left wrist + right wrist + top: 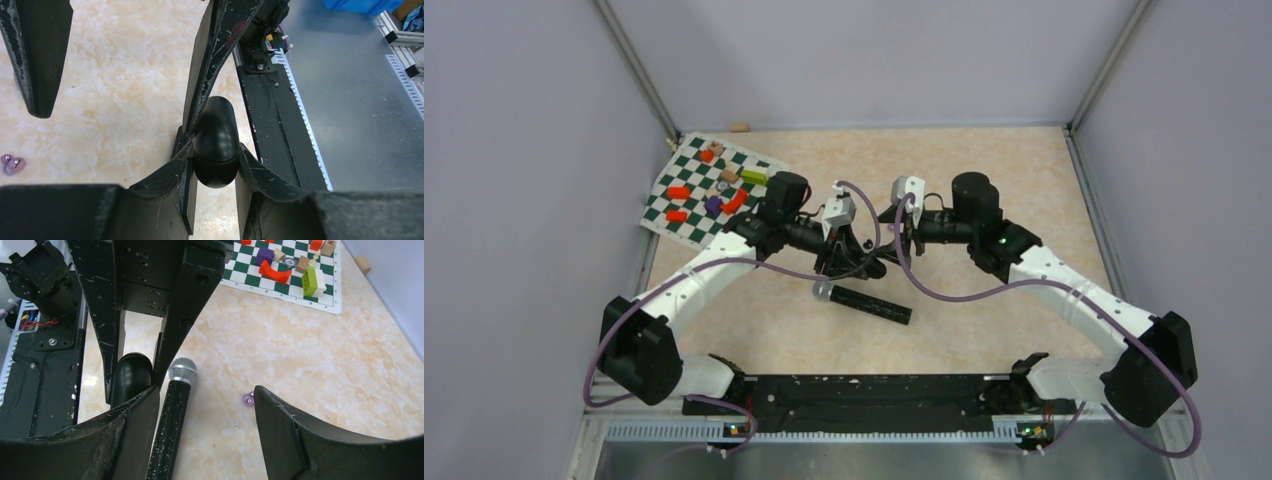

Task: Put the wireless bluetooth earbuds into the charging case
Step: Close the charging case, then open the charging case.

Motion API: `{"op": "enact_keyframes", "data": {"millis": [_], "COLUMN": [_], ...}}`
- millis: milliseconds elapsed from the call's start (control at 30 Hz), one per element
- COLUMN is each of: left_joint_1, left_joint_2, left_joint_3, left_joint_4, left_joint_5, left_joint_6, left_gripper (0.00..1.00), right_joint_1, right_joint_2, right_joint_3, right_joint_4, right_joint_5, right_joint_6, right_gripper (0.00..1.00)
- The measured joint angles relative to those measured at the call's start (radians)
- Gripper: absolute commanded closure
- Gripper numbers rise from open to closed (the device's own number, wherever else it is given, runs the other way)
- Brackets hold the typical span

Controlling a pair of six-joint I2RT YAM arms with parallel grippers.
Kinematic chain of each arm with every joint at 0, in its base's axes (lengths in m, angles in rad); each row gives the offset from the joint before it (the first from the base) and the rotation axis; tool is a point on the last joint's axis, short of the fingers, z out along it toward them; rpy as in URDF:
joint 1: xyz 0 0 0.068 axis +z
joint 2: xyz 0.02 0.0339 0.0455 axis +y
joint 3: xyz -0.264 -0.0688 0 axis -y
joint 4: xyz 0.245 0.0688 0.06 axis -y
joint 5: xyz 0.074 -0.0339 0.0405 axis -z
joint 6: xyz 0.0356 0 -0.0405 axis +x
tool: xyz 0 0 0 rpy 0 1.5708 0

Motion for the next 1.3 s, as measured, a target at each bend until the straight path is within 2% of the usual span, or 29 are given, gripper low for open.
{"op": "enact_keyframes", "data": {"millis": [333, 700, 1300], "left_joint_1": [-0.002, -0.002, 0.003], "left_joint_2": [0.0, 0.0, 0.0], "left_joint_3": [0.0, 0.0, 0.0], "left_joint_4": [-0.011, -0.01, -0.009], "left_joint_5": [-0.004, -0.013, -0.03], "left_joint_6": [0.0, 0.0, 0.001], "left_gripper": [1.0, 1.0, 1.0], "right_joint_1": [0.004, -0.006, 0.008], "right_joint_2": [-0.04, -0.077, -0.027], "right_joint_3": [0.0, 0.011, 0.011], "right_joint_4": [-0.015, -0.047, -0.048], "right_joint_5": [0.02, -0.145, -0.028], "right_joint_6": [-0.016, -0.02, -0.043], "right_gripper": [0.26, 0.2, 0.19]}}
